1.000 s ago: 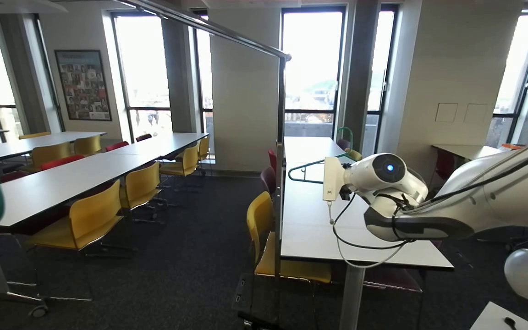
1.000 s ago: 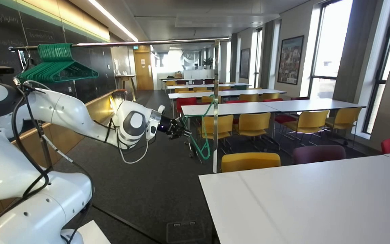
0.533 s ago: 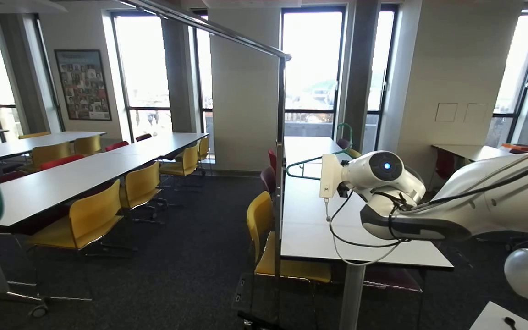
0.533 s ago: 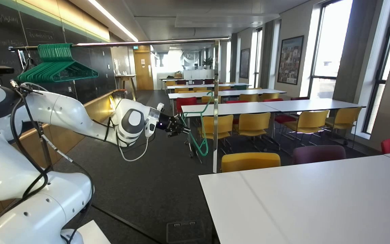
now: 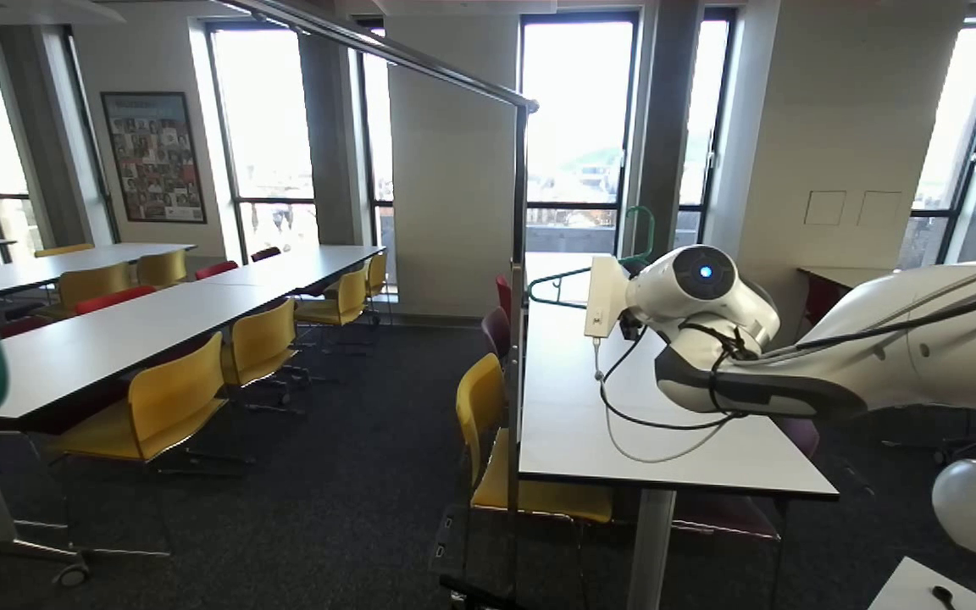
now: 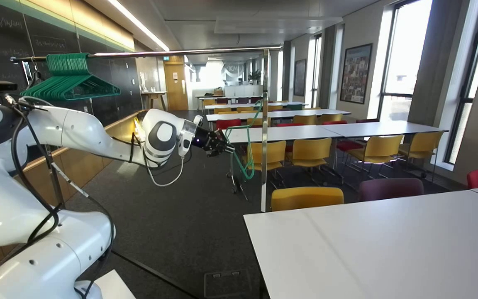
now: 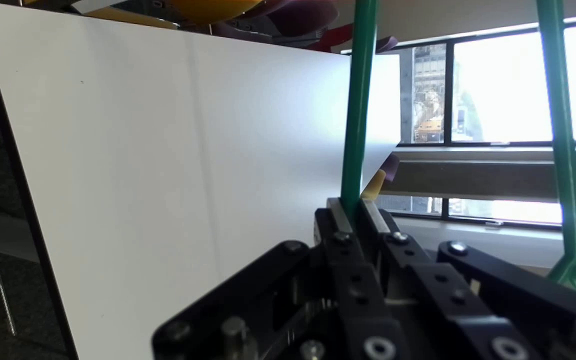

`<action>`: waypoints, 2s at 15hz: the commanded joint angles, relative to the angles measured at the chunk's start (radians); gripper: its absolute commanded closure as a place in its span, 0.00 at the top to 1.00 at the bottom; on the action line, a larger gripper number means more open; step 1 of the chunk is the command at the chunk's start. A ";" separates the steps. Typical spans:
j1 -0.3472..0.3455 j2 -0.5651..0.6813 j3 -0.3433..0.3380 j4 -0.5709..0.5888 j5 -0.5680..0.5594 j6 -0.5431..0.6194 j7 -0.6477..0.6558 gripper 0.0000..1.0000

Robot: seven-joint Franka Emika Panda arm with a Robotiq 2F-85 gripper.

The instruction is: Lift the hanger from the table and put it on the rail

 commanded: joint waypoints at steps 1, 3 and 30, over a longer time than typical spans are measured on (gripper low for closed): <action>0.016 -0.026 -0.046 0.042 0.000 -0.053 -0.022 0.02; 0.025 -0.038 -0.059 0.054 -0.001 -0.062 -0.018 0.02; 0.069 -0.076 -0.074 0.059 0.004 -0.037 -0.007 0.09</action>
